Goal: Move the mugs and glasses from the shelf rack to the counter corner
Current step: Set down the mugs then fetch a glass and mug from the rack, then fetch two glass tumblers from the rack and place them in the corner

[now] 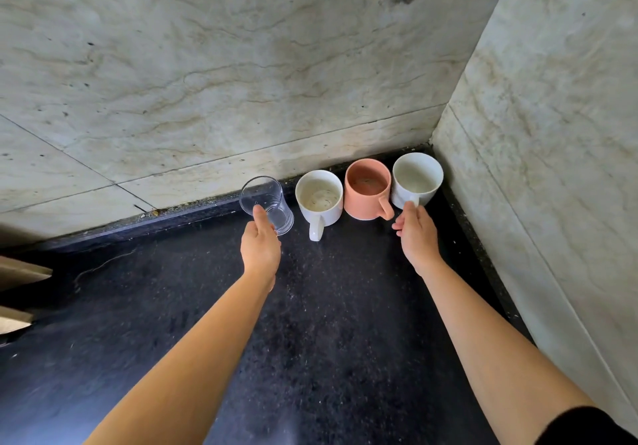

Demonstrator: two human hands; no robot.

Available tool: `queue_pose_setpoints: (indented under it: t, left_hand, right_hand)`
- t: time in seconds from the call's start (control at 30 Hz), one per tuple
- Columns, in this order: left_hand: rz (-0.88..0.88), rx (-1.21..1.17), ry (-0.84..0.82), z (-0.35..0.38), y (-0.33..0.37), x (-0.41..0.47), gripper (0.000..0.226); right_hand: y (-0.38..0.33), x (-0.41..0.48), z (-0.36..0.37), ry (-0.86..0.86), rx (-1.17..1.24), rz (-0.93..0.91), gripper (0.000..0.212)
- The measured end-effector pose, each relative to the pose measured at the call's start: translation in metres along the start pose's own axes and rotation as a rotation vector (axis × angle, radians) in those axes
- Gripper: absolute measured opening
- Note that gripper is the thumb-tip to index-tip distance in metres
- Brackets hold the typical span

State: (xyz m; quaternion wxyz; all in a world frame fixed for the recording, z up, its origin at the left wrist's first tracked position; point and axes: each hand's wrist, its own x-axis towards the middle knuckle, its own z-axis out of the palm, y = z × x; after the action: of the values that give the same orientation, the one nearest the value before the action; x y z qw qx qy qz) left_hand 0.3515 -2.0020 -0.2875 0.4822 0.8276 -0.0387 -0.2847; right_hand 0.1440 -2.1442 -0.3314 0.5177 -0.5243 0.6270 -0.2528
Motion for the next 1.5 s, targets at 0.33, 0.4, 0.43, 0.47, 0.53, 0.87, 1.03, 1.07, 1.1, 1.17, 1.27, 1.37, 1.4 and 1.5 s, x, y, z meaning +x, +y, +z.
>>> queue_pose_setpoints:
  t: [0.33,0.4,0.43,0.47,0.53,0.87,1.03,1.07,1.1,1.17,1.27,1.37,1.4,1.5]
  left_hand:
    - [0.217,0.399,-0.072,-0.054,0.027,-0.034,0.062]
    - [0.338,0.423,-0.008,-0.081,0.045,-0.051,0.057]
    - [0.431,0.445,0.038,-0.095,0.054,-0.06,0.056]
    - [0.536,0.469,0.098,-0.112,0.062,-0.071,0.055]
    - [0.706,0.541,0.228,-0.15,0.071,-0.091,0.057]
    - [0.665,0.745,0.735,-0.378,0.025,-0.189,0.06]
    - [0.527,0.748,0.926,-0.506,-0.024,-0.263,0.062]
    - [0.497,0.746,0.967,-0.533,-0.038,-0.282,0.062]
    - [0.475,0.743,0.997,-0.556,-0.052,-0.299,0.063]
    - [0.42,0.737,1.06,-0.609,-0.093,-0.343,0.063]
    - [0.343,0.738,1.149,-0.687,-0.16,-0.413,0.063]
    - [0.197,0.74,1.243,-0.766,-0.234,-0.491,0.063]
    - [0.158,0.753,1.275,-0.791,-0.257,-0.518,0.063]
    - [0.02,0.788,1.334,-0.85,-0.315,-0.591,0.063]
  right_hand:
    - [-0.042,-0.05,-0.018,0.137,-0.27,-0.06,0.048]
    - [-0.065,-0.076,-0.018,0.085,-0.314,-0.209,0.053]
    - [-0.077,-0.088,-0.016,0.055,-0.333,-0.311,0.053]
    - [-0.092,-0.102,-0.011,0.029,-0.343,-0.427,0.05]
    - [-0.124,-0.13,0.005,-0.014,-0.38,-0.646,0.043]
    - [-0.23,-0.321,0.136,-0.354,-0.392,-1.285,0.061]
    - [-0.236,-0.457,0.191,-0.501,-0.348,-1.509,0.059]
    - [-0.233,-0.49,0.203,-0.531,-0.337,-1.549,0.059]
    - [-0.228,-0.518,0.213,-0.561,-0.329,-1.575,0.059]
    - [-0.212,-0.592,0.234,-0.637,-0.305,-1.634,0.06]
    - [-0.177,-0.708,0.263,-0.732,-0.294,-1.725,0.062]
    - [-0.132,-0.838,0.285,-0.862,-0.271,-1.803,0.067]
    - [-0.116,-0.881,0.291,-0.921,-0.259,-1.812,0.068]
    - [-0.076,-0.999,0.3,-1.096,-0.206,-1.842,0.069]
